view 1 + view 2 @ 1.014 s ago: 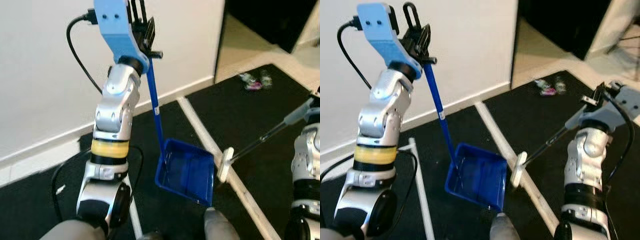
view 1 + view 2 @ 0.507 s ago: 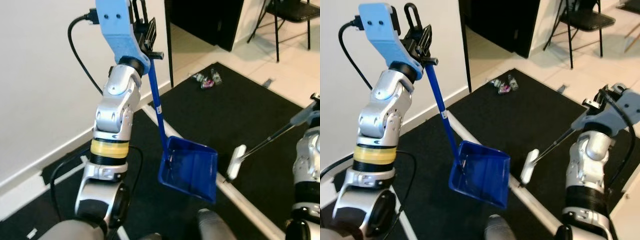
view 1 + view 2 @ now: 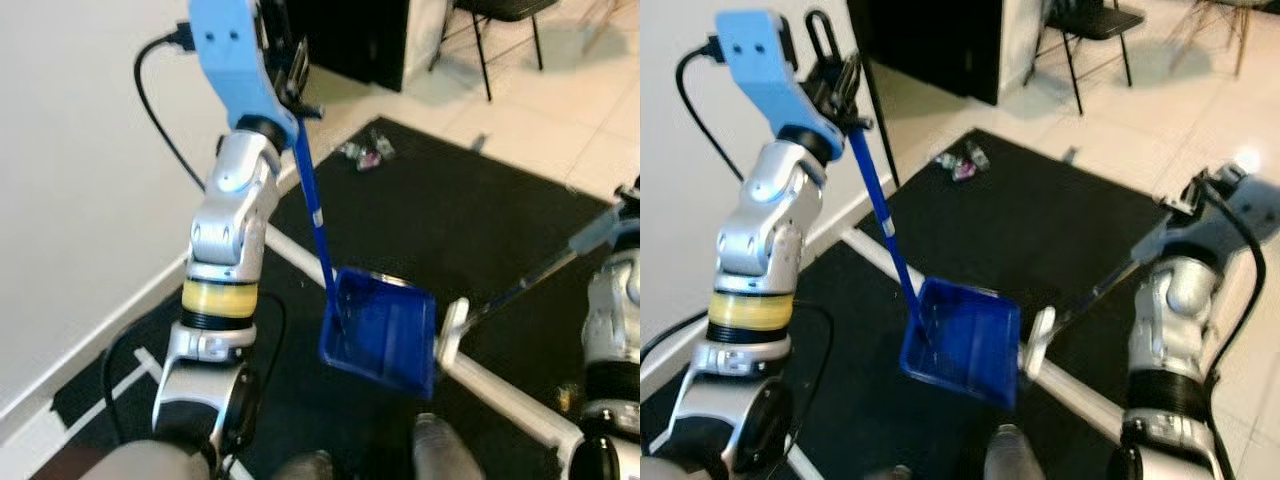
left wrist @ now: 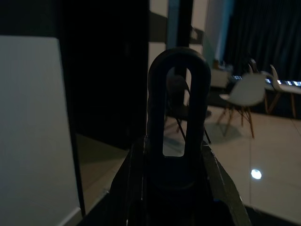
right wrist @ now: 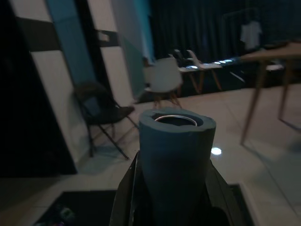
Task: Sweep floor
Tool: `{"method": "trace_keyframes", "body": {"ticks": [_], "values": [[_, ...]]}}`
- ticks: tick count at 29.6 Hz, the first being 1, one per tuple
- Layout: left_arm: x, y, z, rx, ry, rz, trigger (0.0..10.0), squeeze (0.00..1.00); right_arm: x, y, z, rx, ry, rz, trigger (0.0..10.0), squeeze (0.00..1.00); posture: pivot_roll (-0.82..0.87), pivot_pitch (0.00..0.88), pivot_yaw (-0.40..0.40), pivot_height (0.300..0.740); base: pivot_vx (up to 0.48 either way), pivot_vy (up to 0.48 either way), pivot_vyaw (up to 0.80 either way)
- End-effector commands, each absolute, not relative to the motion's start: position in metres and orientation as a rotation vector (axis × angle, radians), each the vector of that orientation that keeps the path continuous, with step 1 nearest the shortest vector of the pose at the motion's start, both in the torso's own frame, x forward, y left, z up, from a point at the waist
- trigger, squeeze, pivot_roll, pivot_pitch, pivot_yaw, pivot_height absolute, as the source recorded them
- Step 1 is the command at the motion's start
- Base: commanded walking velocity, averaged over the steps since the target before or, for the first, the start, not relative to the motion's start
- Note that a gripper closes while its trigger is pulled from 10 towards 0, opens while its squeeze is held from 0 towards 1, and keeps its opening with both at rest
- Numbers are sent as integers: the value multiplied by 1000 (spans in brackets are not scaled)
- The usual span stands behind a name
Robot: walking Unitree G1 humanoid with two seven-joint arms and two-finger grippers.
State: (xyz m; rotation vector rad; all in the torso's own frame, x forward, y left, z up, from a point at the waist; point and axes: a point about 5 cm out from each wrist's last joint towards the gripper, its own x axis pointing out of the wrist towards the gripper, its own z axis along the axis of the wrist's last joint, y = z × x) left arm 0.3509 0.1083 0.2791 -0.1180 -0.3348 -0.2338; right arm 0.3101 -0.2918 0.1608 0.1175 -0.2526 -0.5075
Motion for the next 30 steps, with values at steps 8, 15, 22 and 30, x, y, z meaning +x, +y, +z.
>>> {"method": "trace_keyframes", "body": {"ticks": [8, 15, 22, 30], "values": [[350, 109, 285, -111, -367, -232, 10000, 0, 311, -292, 169, 119, -290, -502, 10000, 0, -121, 35, 105, 740, 0, 0, -763], [353, 113, 276, -97, -340, -213, 10000, 0, 311, -290, 168, 121, -286, -498, 10000, 0, -120, 37, 104, 740, 0, 0, -763], [361, 124, 244, -69, -229, -149, 10000, 0, 315, -276, 159, 125, -255, -442, 10000, 0, -119, 40, 101, 740, 0, 0, -654], [363, 168, 169, 17, 52, 124, 10000, 0, 317, -213, 114, 148, -104, -250, 10000, 0, -105, 47, 83, 740, 0, 0, 0]]}}
